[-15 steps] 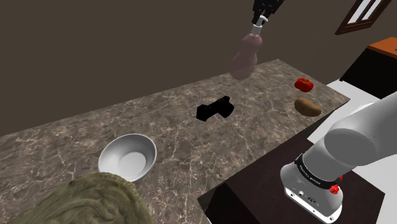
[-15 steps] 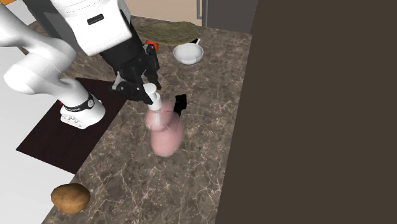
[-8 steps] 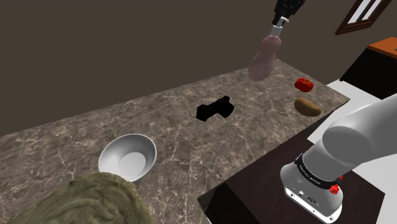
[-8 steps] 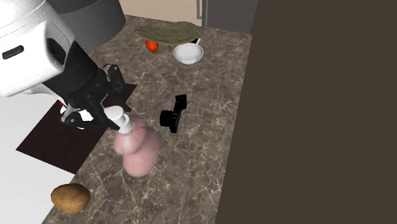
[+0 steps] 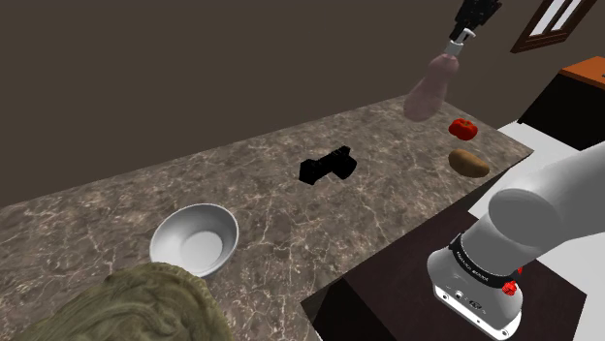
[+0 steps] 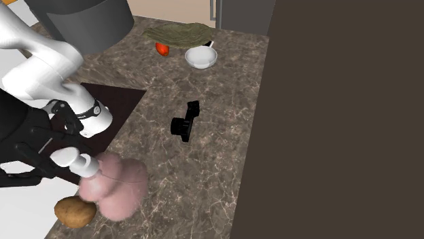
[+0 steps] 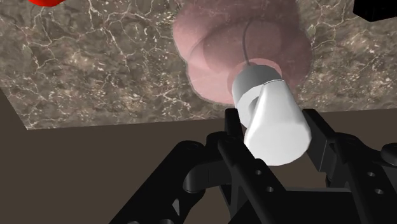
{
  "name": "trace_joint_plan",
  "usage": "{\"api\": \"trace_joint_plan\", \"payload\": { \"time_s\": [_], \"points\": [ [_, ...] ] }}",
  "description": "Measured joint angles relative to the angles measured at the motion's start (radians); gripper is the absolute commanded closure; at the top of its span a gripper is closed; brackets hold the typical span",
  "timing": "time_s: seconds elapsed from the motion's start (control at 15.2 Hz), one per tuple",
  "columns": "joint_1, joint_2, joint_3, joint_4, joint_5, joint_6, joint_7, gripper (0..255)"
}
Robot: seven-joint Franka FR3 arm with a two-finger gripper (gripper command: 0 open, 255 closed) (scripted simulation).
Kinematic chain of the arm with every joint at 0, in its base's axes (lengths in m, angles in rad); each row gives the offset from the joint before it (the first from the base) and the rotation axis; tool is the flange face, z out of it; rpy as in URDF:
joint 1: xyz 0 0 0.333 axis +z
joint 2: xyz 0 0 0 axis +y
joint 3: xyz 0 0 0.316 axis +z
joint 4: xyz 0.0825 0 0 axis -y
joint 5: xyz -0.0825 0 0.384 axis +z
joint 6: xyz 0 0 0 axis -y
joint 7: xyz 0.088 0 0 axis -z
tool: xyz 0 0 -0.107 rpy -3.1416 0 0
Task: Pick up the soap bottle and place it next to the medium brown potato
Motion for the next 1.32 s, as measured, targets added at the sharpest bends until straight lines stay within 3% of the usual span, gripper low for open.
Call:
{"api": "trace_joint_plan", "payload": {
  "time_s": [0.66,1.32],
  "points": [
    [-0.065,0.142,-0.203,0.162,0.063,-0.062,-0.284,255],
    [-0.077,0.148,-0.224,0.064,0.069,0.035,-0.328,255]
  ]
}}
